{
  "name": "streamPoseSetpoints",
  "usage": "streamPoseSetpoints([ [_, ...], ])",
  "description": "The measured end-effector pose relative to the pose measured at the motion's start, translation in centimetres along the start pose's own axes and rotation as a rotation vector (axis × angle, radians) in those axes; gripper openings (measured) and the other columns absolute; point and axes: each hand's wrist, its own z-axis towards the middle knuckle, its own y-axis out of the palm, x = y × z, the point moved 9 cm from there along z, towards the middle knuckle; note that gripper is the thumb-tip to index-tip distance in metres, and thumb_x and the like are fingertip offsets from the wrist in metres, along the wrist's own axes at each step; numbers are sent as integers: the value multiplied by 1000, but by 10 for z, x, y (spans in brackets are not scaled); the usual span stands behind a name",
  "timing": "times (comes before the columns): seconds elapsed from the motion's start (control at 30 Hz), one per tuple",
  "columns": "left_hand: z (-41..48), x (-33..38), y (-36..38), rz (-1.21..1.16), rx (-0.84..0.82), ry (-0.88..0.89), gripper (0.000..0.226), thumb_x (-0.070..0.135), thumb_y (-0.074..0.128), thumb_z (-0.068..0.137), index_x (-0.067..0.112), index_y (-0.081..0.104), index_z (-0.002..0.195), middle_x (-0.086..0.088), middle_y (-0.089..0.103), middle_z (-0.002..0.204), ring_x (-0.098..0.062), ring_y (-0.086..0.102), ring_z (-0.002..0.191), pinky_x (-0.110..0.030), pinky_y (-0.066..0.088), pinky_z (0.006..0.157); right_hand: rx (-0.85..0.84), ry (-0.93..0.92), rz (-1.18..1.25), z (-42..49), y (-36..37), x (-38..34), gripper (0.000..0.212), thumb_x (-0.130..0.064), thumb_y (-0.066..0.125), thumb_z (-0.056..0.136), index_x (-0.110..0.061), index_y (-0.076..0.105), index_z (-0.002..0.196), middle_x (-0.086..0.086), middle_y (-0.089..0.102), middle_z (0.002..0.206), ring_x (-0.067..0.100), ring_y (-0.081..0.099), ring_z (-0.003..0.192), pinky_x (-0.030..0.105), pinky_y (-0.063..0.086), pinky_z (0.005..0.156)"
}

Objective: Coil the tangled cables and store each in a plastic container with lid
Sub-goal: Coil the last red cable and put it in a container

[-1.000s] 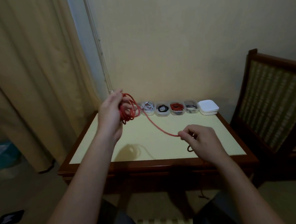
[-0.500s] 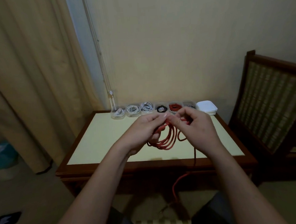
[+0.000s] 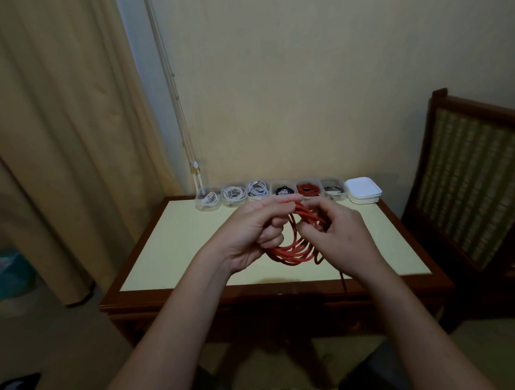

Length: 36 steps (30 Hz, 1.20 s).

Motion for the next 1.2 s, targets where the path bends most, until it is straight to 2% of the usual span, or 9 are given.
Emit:
streamPoseSetpoints([
  [0.1,-2,-2,6,-42,-56,-15,41,6,59,88,0,60,129,9,31,50,2,20,34,-17,12,39,-18,39,-8,0,-2,0,19,-21,72,87,-33,73,102,-16,69,79,10,51,56,20,44,53],
  [0.27,-7,-2,12,-102,-110,-19,43,3,56,86,2,60,129,10,34,47,1,25,32,-18,14,41,-293,156,277,-5,14,-3,11,-19,64,97,-14,74,96,-7,66,71,5,56,64,21,44,63],
  [0.37,-3,0,6,57,-48,14,38,4,60,91,3,63,128,1,48,63,-7,46,49,-18,34,46,-177,111,118,-1,4,-4,18,-20,61,97,-16,70,81,-8,52,57,5,44,54,23,36,54],
  [0.47,-5,3,5,204,-60,35,34,6,60,95,5,64,129,-3,57,74,-13,57,57,-20,45,53,-191,31,-93,2,3,-10,18,-28,61,97,-24,72,83,3,55,61,7,43,53,27,34,52],
  [0.63,-2,8,6,102,-22,38,32,11,54,101,3,60,131,7,29,57,-3,23,41,-18,21,43,-175,69,64,1,6,-9,16,-33,66,95,-21,72,88,-8,55,65,6,47,59,26,40,58],
  [0.7,1,13,-1,8,37,56,25,10,53,101,4,63,123,9,25,54,-1,19,39,-19,12,44,-167,127,260,-3,6,-6,23,-47,66,93,-25,72,98,-12,62,76,7,52,64,23,43,61],
  [0.83,3,18,-21,-147,169,91,19,11,56,99,8,64,117,10,23,50,0,18,36,-15,13,37,-190,288,345,-8,9,14,44,-61,54,93,-23,68,110,3,70,102,21,69,72,38,55,68],
  [1.03,-1,31,-48,-344,274,171,13,14,58,97,15,67,107,10,22,47,-1,18,34,-15,15,34,-239,305,416,-19,13,33,26,-32,53,104,-12,69,97,3,58,72,17,49,60,31,39,62],
  [1.2,-7,35,-51,-65,305,168,20,13,57,99,16,71,113,11,23,49,-2,16,37,-19,8,41,-66,238,401,-12,-3,32,23,-25,57,103,-14,69,88,-4,50,64,10,37,56,26,31,56],
])
